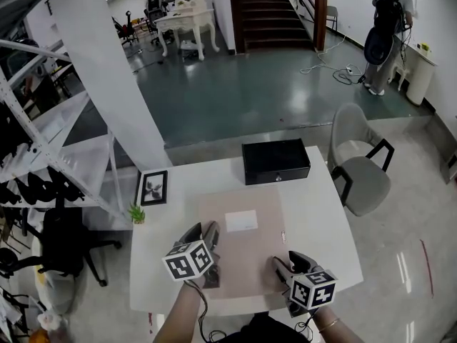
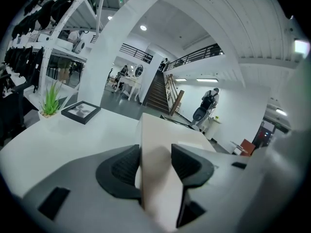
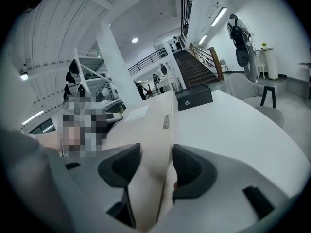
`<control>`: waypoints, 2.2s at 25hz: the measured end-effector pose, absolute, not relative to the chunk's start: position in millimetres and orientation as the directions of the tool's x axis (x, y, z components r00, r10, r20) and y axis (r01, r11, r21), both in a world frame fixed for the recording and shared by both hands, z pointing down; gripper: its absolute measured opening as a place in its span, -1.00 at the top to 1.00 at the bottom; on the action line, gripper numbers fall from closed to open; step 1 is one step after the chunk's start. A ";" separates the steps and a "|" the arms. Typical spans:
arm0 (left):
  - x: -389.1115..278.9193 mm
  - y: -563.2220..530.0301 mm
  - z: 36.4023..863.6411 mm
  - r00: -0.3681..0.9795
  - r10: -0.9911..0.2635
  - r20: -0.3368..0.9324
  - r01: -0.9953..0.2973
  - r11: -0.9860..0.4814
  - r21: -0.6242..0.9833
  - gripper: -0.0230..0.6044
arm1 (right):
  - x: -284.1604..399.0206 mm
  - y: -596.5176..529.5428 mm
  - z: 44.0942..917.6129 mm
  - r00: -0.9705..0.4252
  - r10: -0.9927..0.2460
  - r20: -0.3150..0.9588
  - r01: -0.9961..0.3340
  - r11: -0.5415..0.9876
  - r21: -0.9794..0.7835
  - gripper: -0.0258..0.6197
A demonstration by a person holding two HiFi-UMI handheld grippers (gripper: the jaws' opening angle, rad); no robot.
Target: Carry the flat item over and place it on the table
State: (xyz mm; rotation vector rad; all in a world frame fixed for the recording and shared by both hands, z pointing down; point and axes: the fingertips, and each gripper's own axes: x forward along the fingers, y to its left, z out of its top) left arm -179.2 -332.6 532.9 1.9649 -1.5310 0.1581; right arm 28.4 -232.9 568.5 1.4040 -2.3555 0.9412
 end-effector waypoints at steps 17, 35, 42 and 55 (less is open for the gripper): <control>-175.0 -352.6 566.2 0.321 -0.779 0.538 -0.910 -0.097 0.403 0.28 | 32.1 -247.0 585.2 -0.501 -0.679 0.537 -0.856 0.299 -0.422 0.27; -174.0 -362.7 581.6 0.300 -0.742 0.600 -0.924 -0.069 0.377 0.28 | 33.3 -255.9 590.3 -0.501 -0.671 0.546 -0.856 0.288 -0.430 0.27; -172.9 -364.0 583.6 0.283 -0.733 0.619 -0.935 -0.067 0.348 0.28 | 33.9 -256.3 591.5 -0.495 -0.667 0.557 -0.859 0.281 -0.427 0.27; -175.8 -360.5 578.8 0.265 -0.742 0.616 -0.942 -0.064 0.328 0.28 | 32.6 -255.3 593.3 -0.489 -0.663 0.567 -0.866 0.287 -0.410 0.26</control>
